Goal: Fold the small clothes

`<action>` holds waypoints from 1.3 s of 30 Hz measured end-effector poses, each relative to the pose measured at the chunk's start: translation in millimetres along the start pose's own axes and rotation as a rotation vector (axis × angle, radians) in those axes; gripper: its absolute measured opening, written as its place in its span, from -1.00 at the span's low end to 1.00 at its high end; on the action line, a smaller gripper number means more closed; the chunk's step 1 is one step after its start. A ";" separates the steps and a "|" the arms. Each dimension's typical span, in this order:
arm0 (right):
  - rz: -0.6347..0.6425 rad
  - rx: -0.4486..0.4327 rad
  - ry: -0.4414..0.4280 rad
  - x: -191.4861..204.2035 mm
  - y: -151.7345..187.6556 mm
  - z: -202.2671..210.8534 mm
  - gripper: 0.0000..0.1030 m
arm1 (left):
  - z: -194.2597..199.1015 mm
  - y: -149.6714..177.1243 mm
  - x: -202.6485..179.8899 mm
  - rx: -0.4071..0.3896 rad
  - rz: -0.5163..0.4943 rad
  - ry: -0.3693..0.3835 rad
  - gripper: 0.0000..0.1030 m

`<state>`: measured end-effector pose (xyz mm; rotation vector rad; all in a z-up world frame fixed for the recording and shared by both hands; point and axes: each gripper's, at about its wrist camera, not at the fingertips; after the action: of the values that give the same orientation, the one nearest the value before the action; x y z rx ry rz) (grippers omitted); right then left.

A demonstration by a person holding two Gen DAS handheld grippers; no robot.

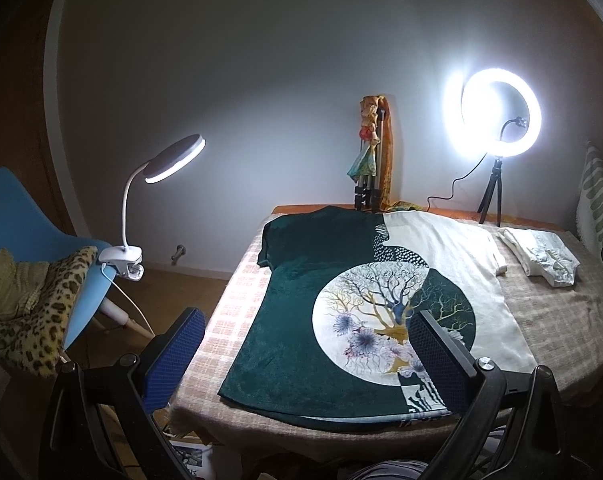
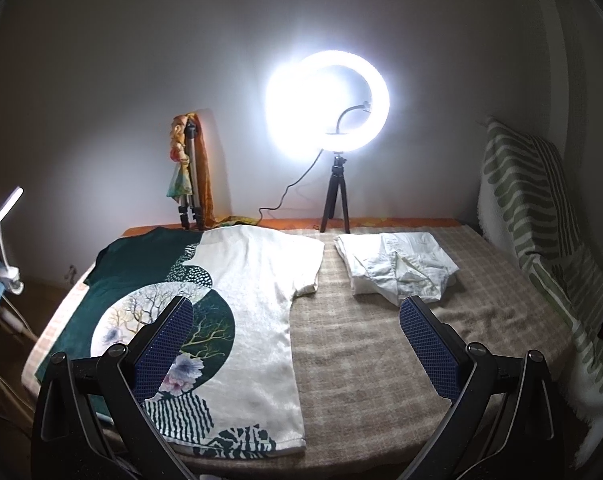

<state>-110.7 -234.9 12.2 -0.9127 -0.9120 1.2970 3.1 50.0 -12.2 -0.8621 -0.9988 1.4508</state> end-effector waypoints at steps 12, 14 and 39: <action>0.054 0.024 -0.148 49.9 -13.8 -43.5 0.99 | -33.7 29.2 38.0 0.086 0.063 0.011 0.62; 0.068 0.032 -0.196 63.8 -17.0 -53.5 0.99 | -40.6 37.0 47.2 0.107 0.091 0.018 0.52; 0.153 0.365 -0.666 293.4 -12.6 -248.1 0.80 | -147.7 142.7 127.7 0.285 0.199 0.093 -0.20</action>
<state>140.4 47.6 -58.2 -0.2564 -1.0662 1.8775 71.0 190.5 -197.0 -0.8270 -0.6305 1.6577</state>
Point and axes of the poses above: each gripper's, at about its wrist camera, not at the fingertips, and z roughly against the way its jaws point, x to its left, y to its underside, and after that the axes turned 11 degrees about -x, right-handed
